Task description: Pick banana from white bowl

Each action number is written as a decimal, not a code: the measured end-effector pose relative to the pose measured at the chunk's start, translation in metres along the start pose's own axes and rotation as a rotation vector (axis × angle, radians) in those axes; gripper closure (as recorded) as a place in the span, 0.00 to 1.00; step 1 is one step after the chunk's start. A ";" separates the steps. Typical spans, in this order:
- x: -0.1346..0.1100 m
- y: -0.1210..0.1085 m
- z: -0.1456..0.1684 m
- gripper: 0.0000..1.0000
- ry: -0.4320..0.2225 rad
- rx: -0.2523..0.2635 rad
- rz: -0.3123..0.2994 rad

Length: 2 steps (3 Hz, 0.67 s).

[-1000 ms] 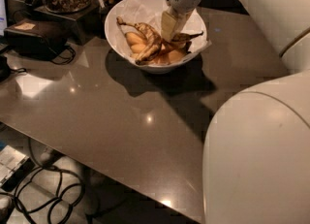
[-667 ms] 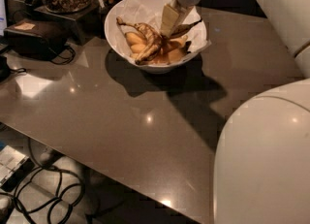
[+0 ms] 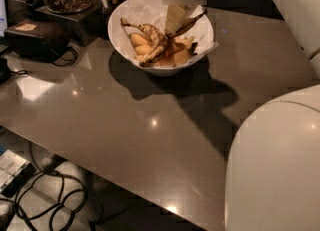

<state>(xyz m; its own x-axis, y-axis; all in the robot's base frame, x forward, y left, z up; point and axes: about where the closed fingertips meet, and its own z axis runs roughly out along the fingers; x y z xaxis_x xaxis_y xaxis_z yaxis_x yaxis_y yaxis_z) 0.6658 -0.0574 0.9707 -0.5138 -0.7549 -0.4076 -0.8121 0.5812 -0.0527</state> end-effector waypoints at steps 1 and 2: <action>-0.010 0.007 -0.008 1.00 -0.089 -0.057 -0.035; -0.018 0.017 -0.023 1.00 -0.190 -0.124 -0.069</action>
Offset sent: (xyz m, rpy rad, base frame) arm -0.0252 0.0146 0.0533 0.3217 -0.0517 0.1985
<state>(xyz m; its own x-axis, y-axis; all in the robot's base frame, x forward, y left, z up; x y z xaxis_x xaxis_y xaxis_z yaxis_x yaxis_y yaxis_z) 0.6549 -0.0414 0.9982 -0.4045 -0.7137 -0.5719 -0.8771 0.4798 0.0217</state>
